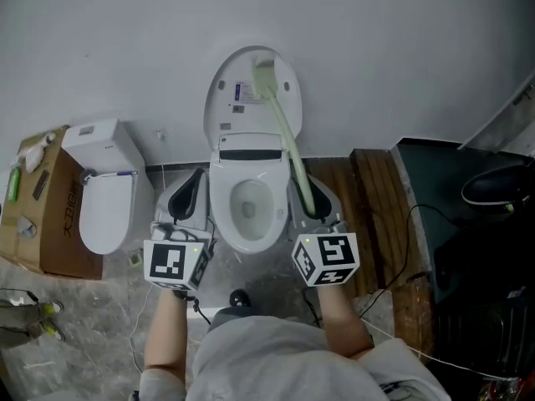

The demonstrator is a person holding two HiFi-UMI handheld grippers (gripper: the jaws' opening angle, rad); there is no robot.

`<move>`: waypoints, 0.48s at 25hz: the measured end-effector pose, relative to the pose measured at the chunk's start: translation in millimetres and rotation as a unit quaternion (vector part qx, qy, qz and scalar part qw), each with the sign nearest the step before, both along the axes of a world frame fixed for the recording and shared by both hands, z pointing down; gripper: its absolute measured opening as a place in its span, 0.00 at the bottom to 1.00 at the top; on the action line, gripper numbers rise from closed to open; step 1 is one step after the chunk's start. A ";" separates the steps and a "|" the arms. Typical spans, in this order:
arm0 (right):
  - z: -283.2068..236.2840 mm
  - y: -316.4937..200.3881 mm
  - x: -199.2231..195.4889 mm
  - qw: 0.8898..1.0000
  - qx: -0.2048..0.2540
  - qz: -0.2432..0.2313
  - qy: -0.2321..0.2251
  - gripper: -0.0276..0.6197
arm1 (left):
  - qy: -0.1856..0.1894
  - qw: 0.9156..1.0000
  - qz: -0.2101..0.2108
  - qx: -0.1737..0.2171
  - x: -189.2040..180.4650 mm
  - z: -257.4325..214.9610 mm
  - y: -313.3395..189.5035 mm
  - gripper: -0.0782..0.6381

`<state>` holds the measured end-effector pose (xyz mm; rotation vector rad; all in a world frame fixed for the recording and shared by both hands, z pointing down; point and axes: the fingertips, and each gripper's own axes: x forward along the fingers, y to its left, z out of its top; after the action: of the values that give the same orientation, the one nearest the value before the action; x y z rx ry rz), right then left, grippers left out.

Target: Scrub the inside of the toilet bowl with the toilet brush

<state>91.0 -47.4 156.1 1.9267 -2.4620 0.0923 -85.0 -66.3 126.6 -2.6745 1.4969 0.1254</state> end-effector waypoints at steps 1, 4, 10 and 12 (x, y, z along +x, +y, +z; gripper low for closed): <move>1.8 -3.8 -3.5 1.000 -0.002 0.001 0.001 0.18 | 0.001 1.000 0.001 -0.002 -3.2 1.0 -4.4 0.11; 9.3 -12.2 -12.3 1.000 -0.010 0.004 0.001 0.18 | -0.006 1.000 0.010 0.001 -10.6 5.6 -15.3 0.11; 31.7 -19.2 -25.6 0.999 -0.037 0.012 0.007 0.18 | -0.003 1.000 0.023 -0.012 -20.1 19.9 -27.5 0.11; 41.8 -19.5 -29.4 0.999 -0.049 0.014 0.008 0.18 | 0.001 0.999 0.024 -0.022 -22.7 26.7 -30.0 0.11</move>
<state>61.6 -66.9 197.9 1.9147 -2.3737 0.1938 -107.7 -96.4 153.4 -2.7471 1.4521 0.0996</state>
